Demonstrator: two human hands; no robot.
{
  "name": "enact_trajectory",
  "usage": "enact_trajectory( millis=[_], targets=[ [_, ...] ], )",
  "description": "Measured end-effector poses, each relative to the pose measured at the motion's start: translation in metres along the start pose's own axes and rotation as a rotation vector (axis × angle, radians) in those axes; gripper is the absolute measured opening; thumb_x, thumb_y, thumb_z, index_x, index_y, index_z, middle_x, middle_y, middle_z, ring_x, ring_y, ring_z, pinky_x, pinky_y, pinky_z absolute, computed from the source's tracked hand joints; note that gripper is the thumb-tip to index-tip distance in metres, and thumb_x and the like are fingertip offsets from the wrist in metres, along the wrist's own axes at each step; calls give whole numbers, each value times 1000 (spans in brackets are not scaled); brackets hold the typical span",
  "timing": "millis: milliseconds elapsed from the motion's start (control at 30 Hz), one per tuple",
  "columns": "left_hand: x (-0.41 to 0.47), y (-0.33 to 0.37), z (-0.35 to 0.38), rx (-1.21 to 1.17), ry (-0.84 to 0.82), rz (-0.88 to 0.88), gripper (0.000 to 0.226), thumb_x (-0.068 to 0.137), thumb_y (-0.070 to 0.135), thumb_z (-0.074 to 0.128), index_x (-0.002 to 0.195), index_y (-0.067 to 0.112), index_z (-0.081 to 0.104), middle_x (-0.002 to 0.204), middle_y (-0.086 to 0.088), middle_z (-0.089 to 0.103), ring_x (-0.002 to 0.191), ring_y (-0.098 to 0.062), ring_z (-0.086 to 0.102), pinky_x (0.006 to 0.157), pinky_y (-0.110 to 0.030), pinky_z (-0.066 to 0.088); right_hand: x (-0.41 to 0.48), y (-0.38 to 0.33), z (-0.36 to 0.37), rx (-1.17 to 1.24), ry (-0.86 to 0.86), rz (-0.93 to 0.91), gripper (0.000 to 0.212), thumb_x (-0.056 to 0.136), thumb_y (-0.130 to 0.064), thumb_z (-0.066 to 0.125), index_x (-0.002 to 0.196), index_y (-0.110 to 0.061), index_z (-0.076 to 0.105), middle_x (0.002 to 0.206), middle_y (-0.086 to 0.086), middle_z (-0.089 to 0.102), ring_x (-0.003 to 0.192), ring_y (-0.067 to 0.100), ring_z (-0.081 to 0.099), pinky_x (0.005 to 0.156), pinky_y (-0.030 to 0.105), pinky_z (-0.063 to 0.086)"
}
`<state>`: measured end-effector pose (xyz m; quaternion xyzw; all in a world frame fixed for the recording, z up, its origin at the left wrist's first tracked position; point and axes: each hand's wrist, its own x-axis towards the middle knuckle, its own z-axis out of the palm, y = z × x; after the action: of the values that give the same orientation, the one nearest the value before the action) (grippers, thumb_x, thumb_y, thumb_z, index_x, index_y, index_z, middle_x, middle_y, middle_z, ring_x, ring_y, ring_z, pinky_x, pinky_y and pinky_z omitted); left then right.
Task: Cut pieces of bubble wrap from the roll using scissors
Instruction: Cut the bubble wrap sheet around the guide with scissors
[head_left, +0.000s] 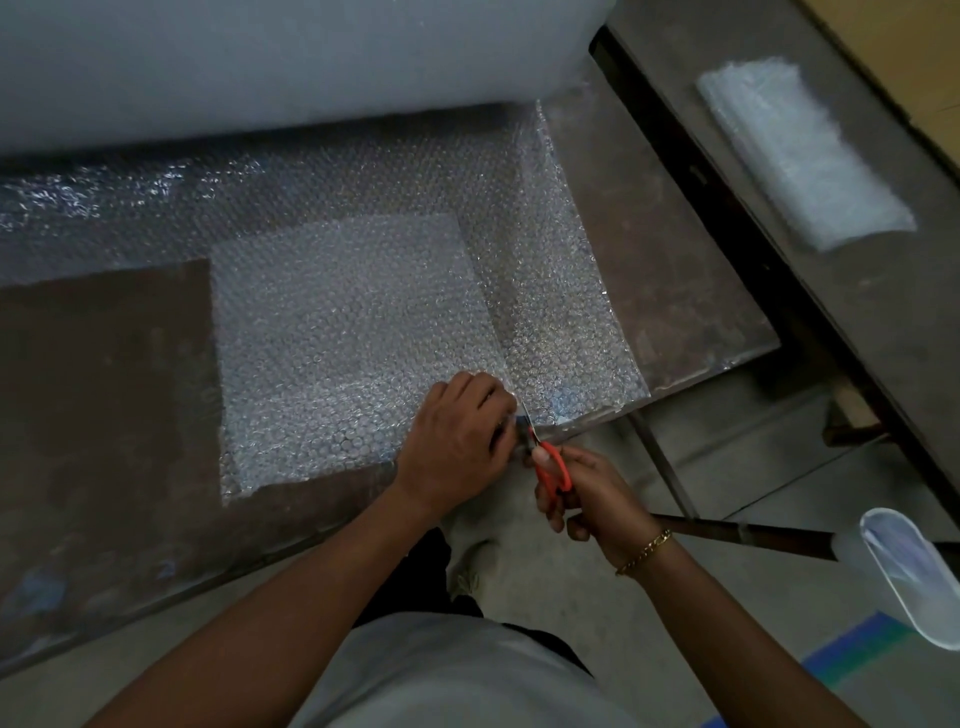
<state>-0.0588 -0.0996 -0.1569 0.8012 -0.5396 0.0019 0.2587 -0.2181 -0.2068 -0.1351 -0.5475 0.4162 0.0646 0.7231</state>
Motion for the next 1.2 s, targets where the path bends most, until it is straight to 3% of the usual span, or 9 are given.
enact_trajectory(
  millis=[233, 567, 833, 1200],
  targets=[
    [-1, 1, -1, 2, -8, 2, 8, 92, 22, 61, 94, 15, 61, 100, -2, 60, 93, -21, 53, 79, -35, 42, 1, 1, 4, 15, 52, 7, 66, 76, -55, 73, 106, 3, 67, 67, 11, 64, 48, 18, 53, 40, 18, 28],
    [0, 1, -2, -15, -20, -3, 8, 92, 23, 62, 95, 15, 61, 101, -2, 60, 93, -21, 53, 79, -36, 42, -1, 5, 3, 10, 77, -6, 48, 80, -46, 74, 99, -1, 71, 64, 8, 61, 47, 17, 50, 42, 18, 28],
    [0, 1, -2, -20, -15, -11, 9, 93, 24, 62, 94, 15, 62, 100, -1, 60, 93, -22, 54, 78, -39, 44, 1, 10, 7, 30, 92, -14, 57, 74, -45, 75, 97, 6, 66, 57, 5, 55, 40, 14, 43, 39, 18, 27],
    [0, 1, -1, -67, -5, -55, 10, 92, 22, 62, 97, 14, 62, 100, -2, 60, 92, -20, 54, 79, -37, 45, 1, 4, 6, 52, 68, 24, 66, 78, -54, 75, 106, 5, 64, 62, 8, 57, 46, 16, 49, 42, 19, 29]
  ],
)
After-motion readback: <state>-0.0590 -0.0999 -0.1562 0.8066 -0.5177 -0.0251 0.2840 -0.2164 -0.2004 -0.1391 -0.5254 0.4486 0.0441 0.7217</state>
